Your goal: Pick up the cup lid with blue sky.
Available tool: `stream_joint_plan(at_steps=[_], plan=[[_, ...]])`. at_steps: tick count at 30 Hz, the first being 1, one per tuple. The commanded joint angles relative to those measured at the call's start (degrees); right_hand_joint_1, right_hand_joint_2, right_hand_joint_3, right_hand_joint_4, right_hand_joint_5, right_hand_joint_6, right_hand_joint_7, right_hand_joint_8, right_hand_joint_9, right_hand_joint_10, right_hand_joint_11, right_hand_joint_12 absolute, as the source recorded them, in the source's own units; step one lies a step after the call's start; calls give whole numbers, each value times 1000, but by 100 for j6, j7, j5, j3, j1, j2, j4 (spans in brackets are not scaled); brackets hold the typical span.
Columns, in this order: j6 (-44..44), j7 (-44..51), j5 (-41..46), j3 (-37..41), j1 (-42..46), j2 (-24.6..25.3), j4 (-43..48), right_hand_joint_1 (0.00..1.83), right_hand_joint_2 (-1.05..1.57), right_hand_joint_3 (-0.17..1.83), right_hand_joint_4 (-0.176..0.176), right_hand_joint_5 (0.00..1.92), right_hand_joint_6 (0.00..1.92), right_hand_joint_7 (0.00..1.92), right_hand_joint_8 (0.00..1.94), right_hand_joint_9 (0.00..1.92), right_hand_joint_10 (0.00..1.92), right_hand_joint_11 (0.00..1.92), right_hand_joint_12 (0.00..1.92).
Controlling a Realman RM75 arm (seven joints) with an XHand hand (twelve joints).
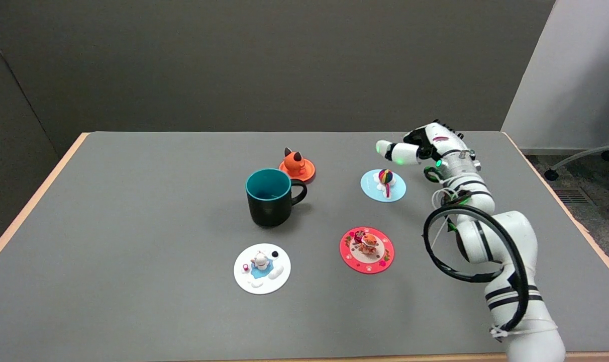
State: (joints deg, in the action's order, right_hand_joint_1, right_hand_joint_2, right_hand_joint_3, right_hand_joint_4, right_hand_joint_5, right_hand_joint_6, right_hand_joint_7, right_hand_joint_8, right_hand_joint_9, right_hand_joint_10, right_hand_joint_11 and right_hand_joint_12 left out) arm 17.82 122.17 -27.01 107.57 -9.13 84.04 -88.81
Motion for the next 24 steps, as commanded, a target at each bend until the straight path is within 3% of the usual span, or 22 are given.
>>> stream_joint_plan(at_steps=[1,9,24], plan=[[1474,-1420,-2651,-898,736,547,-1006,524,520,626,-176,622,202,533,503,523,316,175,164],[2387,-1598,-3374,-1704,832,284,-1156,535,521,631,-156,651,208,537,492,523,311,179,163],[2671,-2069,-3862,-2340,166,24,-162,567,527,636,-145,653,209,530,475,504,302,177,164]])
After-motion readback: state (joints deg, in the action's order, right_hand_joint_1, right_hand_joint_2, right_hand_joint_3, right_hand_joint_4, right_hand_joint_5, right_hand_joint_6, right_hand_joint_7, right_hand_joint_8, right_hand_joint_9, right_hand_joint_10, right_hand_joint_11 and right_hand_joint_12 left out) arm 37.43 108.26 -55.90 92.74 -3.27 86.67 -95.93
